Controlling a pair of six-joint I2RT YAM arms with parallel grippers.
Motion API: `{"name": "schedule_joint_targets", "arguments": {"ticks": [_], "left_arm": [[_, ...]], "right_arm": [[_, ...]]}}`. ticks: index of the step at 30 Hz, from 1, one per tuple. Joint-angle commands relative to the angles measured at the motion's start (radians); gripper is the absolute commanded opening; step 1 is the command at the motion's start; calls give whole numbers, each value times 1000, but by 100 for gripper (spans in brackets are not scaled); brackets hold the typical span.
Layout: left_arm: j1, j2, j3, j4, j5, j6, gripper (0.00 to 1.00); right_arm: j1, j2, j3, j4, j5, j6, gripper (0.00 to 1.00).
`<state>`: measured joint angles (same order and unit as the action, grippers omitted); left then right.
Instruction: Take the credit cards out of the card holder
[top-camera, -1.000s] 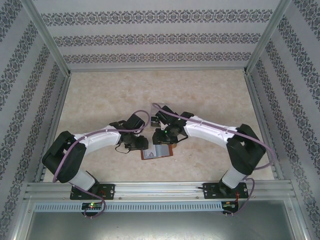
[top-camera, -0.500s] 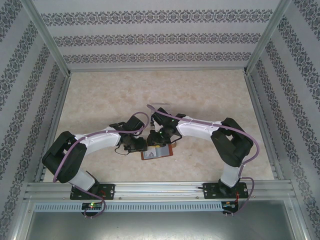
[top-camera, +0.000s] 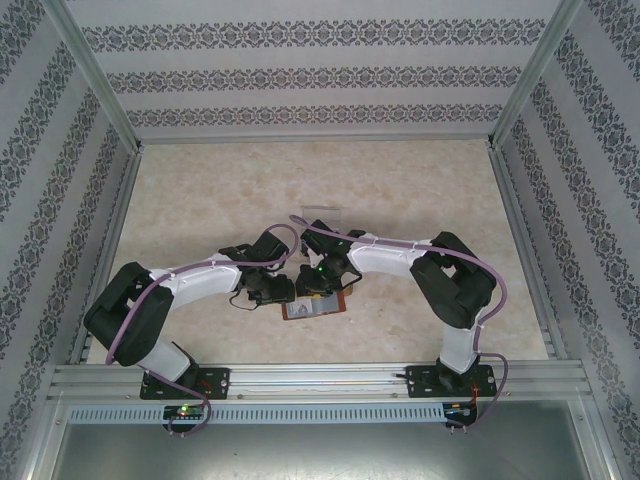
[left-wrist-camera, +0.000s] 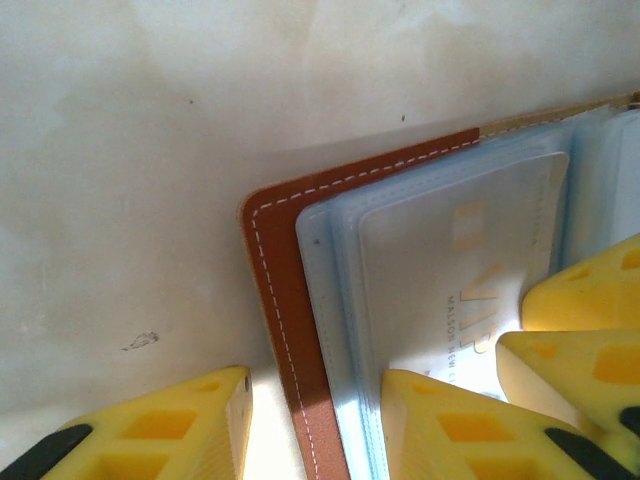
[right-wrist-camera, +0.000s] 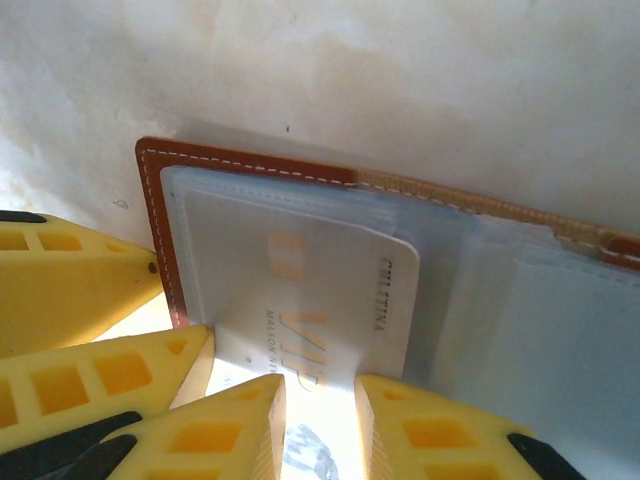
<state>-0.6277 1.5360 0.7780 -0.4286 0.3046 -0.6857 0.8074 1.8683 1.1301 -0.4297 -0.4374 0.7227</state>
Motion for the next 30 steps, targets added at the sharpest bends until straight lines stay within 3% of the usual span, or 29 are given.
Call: {"name": "schedule_joint_targets", "arguments": {"ticks": [1, 16, 24, 30], "left_arm": [[-10, 3, -3, -50, -52, 12, 39], [-11, 1, 11, -94, -99, 31, 39], [3, 2, 35, -116, -132, 55, 39], [6, -51, 66, -100, -75, 43, 39]], "right_arm": [[-10, -2, 6, -90, 105, -35, 26], [-6, -41, 10, -141, 156, -35, 26], [-14, -107, -18, -56, 64, 14, 27], [-17, -116, -30, -15, 41, 40, 28]]}}
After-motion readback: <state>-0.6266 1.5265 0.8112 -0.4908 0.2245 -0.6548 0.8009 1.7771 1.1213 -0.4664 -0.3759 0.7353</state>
